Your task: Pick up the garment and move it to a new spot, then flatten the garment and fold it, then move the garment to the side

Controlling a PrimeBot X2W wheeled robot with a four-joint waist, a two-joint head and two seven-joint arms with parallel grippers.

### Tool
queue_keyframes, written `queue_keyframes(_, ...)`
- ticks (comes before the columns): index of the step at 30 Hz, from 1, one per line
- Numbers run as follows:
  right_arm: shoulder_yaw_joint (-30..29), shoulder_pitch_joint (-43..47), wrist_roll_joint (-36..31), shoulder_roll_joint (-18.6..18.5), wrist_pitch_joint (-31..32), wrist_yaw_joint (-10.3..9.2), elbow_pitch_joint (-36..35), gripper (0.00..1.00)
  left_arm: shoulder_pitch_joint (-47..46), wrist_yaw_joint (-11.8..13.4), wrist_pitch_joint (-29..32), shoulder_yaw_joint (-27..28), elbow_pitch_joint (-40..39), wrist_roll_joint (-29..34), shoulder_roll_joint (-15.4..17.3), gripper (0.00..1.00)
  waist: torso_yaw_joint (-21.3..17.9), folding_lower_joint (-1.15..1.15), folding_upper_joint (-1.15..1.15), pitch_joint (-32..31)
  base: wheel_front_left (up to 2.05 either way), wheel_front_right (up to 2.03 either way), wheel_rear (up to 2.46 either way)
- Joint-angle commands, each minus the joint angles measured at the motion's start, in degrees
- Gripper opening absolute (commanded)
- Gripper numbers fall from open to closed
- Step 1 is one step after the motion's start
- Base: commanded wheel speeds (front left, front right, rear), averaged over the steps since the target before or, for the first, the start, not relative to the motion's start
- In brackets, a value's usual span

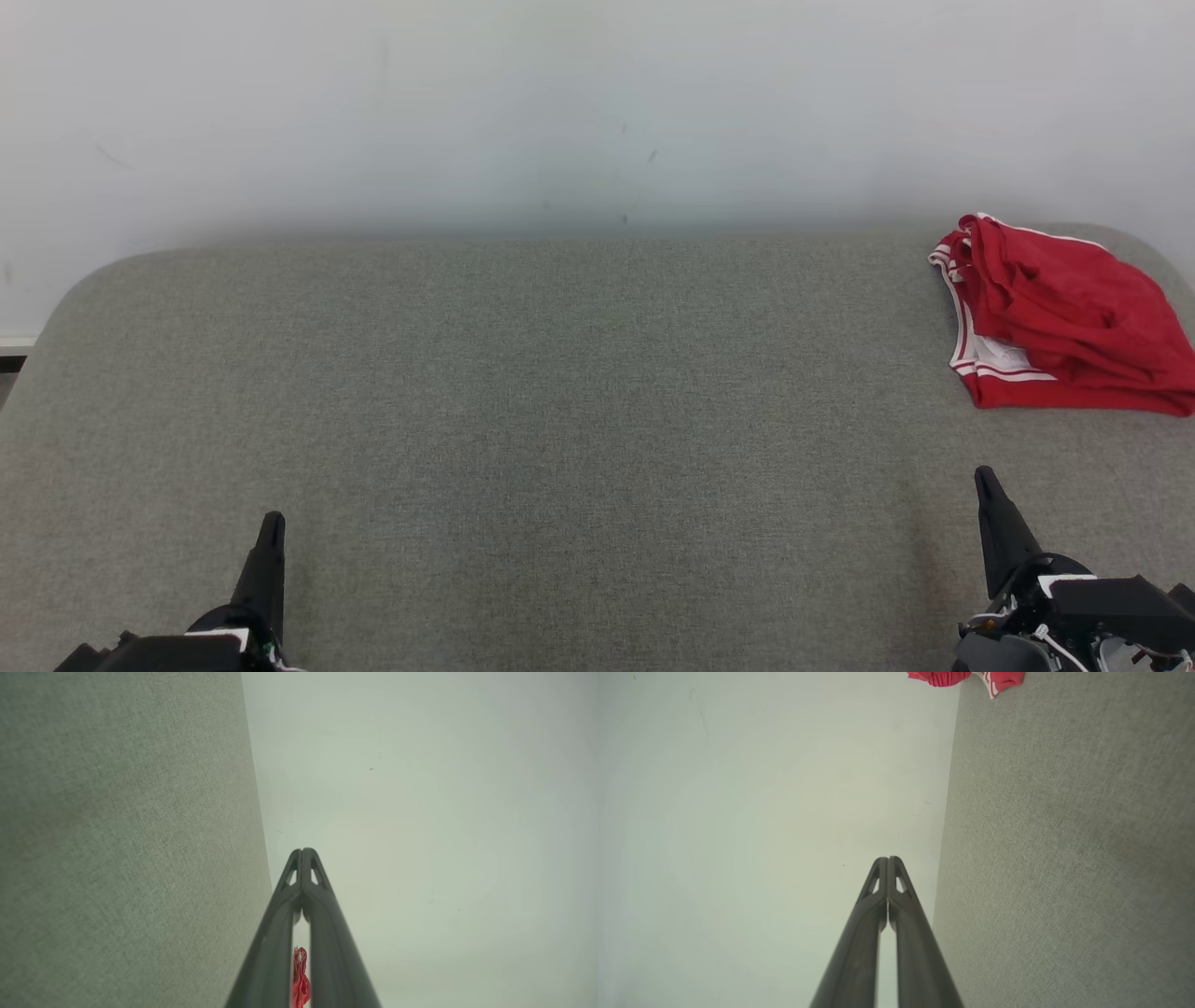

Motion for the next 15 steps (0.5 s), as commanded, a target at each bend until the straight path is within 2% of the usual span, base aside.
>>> queue_keyframes(1, -0.15, -0.35, -0.06, 0.12, 0.03, -0.14, 0.01, 0.0, -0.52, 0.1, 0.01, 0.16, 0.06, -0.32, -0.09, 0.0, 0.0, 0.0, 0.0, 0.0, 0.0, 0.0, 0.0)
queue_keyframes(15, -0.19, -0.35, -0.11, 0.15, 0.07, -0.13, 0.02, 0.0, -0.52, 0.1, 0.0, 0.16, 0.06, -0.33, -0.09, 0.0, 0.0, 0.0, 0.0, 0.0, 0.0, 0.0, 0.0)
